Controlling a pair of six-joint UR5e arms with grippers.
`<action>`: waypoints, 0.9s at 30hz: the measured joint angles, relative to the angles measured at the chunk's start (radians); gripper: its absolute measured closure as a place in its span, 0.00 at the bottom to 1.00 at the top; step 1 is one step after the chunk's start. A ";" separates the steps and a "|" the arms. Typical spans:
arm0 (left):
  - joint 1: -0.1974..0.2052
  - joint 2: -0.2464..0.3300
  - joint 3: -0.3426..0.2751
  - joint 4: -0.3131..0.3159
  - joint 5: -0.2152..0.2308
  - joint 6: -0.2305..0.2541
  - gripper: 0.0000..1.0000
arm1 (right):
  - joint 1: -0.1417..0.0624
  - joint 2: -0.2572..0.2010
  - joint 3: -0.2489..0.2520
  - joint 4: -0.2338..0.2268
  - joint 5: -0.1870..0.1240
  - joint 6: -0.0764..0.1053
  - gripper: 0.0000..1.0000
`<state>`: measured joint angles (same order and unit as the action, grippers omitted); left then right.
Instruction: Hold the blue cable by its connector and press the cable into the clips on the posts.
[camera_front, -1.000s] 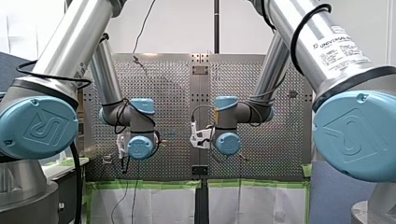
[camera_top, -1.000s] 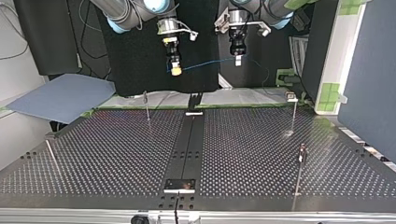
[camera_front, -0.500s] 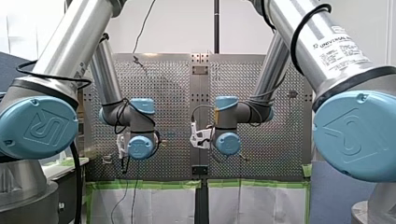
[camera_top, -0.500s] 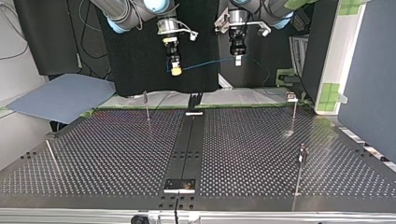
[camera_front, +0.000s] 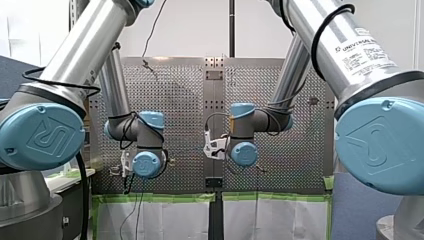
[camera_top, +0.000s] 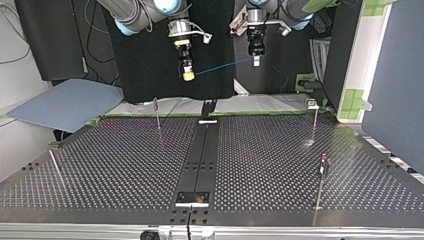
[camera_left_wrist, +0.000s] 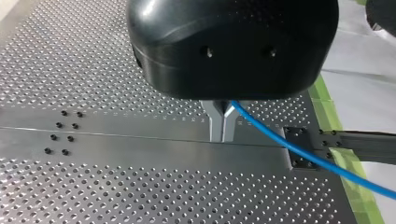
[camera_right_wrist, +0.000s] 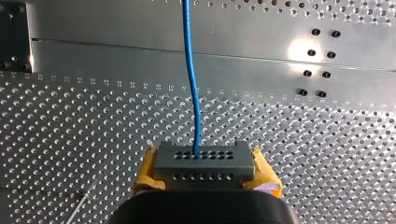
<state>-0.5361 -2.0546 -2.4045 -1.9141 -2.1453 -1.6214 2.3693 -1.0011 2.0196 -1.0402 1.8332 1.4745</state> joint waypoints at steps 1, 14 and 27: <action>0.000 -0.002 0.000 0.000 0.000 0.000 1.00 | 0.000 0.000 0.000 0.000 0.000 0.000 1.00; 0.000 -0.004 0.000 -0.001 0.000 0.000 1.00 | -0.001 0.001 -0.001 0.001 0.001 0.001 1.00; 0.000 -0.004 0.000 0.000 0.000 0.000 1.00 | -0.009 0.104 -0.027 0.033 0.027 0.015 1.00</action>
<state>-0.5357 -2.0591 -2.4049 -1.9146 -2.1452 -1.6213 2.3602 -0.8971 1.9924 -1.0068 1.8606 1.4897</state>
